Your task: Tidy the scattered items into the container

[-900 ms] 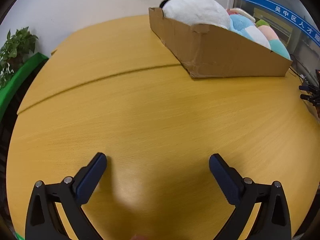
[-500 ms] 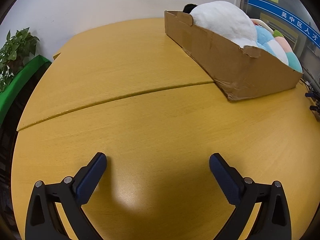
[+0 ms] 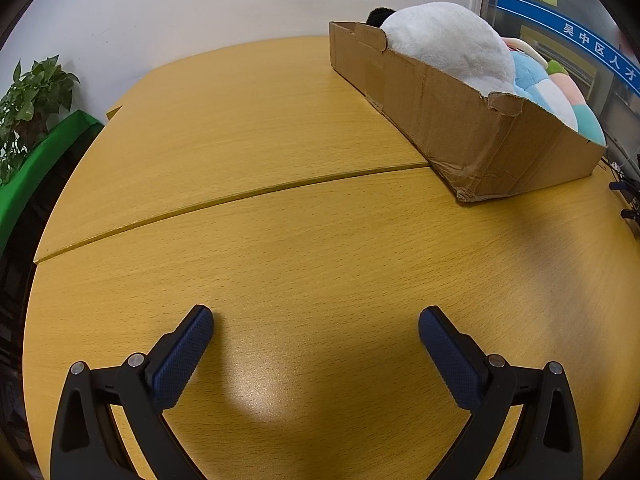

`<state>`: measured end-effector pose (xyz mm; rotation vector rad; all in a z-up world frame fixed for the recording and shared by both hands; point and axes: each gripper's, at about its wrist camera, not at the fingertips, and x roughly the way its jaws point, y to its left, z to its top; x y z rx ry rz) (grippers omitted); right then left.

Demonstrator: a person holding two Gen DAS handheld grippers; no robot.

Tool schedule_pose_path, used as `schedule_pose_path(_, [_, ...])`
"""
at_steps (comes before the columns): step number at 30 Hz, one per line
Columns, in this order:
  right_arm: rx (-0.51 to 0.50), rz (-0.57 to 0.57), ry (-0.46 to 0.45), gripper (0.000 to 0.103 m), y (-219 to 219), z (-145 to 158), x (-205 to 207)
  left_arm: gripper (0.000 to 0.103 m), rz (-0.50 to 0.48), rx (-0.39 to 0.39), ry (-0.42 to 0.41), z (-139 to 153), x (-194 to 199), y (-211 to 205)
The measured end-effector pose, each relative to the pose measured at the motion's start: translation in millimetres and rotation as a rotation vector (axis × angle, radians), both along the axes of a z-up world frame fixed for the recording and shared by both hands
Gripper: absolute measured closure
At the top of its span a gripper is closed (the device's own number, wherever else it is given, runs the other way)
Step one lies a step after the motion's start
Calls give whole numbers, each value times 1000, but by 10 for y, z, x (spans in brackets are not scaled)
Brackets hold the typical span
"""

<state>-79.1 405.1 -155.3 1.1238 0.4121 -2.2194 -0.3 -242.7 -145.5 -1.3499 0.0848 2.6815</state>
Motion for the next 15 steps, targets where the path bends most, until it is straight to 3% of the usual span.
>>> schedule_pose_path(15, [1,8,1,0,-24,-3,7,0,1,0,-2,-9,-46,-26])
